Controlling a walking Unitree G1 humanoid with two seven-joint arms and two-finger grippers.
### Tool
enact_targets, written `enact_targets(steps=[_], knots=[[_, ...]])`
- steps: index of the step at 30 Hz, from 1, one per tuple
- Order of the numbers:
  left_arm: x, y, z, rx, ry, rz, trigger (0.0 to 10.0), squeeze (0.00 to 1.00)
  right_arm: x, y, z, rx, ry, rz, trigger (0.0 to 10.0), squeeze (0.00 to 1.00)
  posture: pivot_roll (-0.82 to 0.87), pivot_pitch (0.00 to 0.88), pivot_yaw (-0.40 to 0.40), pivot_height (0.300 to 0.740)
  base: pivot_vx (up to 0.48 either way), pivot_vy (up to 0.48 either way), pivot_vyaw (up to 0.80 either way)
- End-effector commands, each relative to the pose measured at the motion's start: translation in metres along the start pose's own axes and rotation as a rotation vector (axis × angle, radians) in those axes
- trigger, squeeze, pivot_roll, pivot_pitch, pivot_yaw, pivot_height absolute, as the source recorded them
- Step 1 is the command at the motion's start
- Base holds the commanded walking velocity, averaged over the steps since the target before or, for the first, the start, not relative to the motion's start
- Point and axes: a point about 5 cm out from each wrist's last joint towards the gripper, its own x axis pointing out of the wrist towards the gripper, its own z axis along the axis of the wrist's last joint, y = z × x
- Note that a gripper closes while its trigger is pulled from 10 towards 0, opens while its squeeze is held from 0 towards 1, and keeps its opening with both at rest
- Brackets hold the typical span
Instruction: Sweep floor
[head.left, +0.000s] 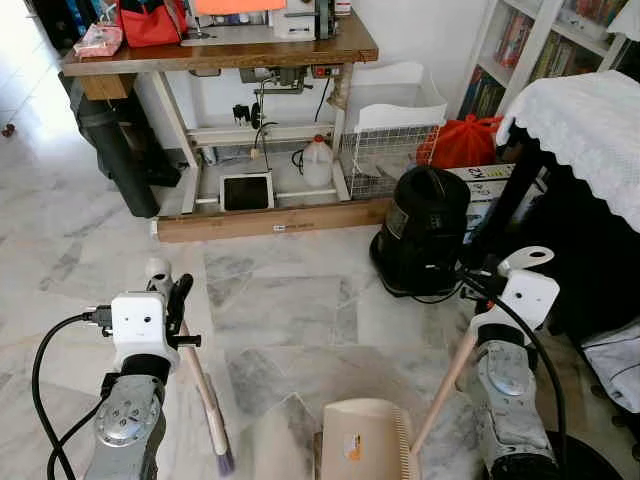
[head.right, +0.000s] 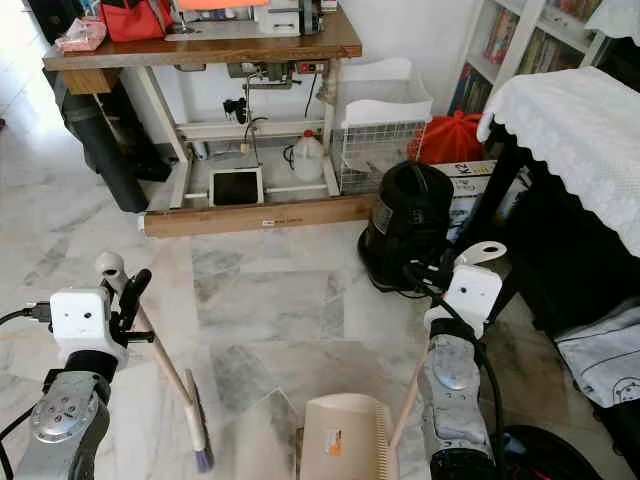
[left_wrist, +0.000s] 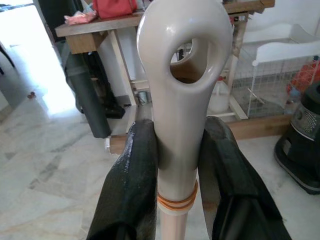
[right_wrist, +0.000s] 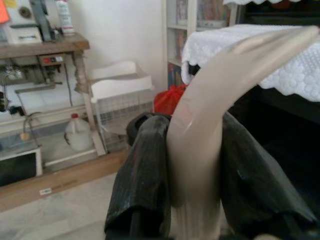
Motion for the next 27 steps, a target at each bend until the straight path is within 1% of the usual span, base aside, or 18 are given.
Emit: enact_targets(steps=[1,4,8,9,14,21,27], knots=[[0.0,0.003,0.012,0.012,-0.047,-0.002,10.0,0.0,0.001,-0.003,-0.003,-0.021,-0.002,-0.001,10.0,0.0,0.01,0.129,0.014,0.74,0.0,0.0,0.0],[0.0,0.003,0.012,0.014,-0.05,0.001,10.0,0.0,0.006,-0.008,-0.007,-0.044,-0.002,-0.016,10.0,0.0,0.01,0.129,0.015,0.74,0.0,0.0,0.0],[0.001,0.005,0.015,0.02,-0.065,0.017,10.0,0.0,0.013,-0.009,0.004,-0.069,-0.077,-0.001,10.0,0.0,0.01,0.129,0.015,0.74,0.0,0.0,0.0],[0.001,0.005,0.015,0.02,-0.065,0.017,10.0,0.0,0.013,-0.009,0.005,-0.073,-0.081,0.002,10.0,0.0,0.01,0.129,0.015,0.74,0.0,0.0,0.0],[0.001,0.004,0.016,0.02,-0.072,0.013,10.0,0.0,0.014,-0.005,0.001,-0.105,-0.089,0.021,10.0,0.0,0.02,0.131,0.017,0.74,0.0,0.0,0.0],[0.001,0.006,0.018,0.025,-0.076,0.012,10.0,0.0,0.011,-0.001,-0.013,-0.109,-0.052,0.034,10.0,0.0,0.03,0.135,0.027,0.74,0.0,0.0,0.0],[0.0,0.008,0.021,0.03,-0.081,0.013,10.0,0.0,0.012,0.001,-0.014,-0.115,-0.056,0.035,10.0,0.0,0.04,0.139,0.033,0.74,0.0,0.0,0.0]])
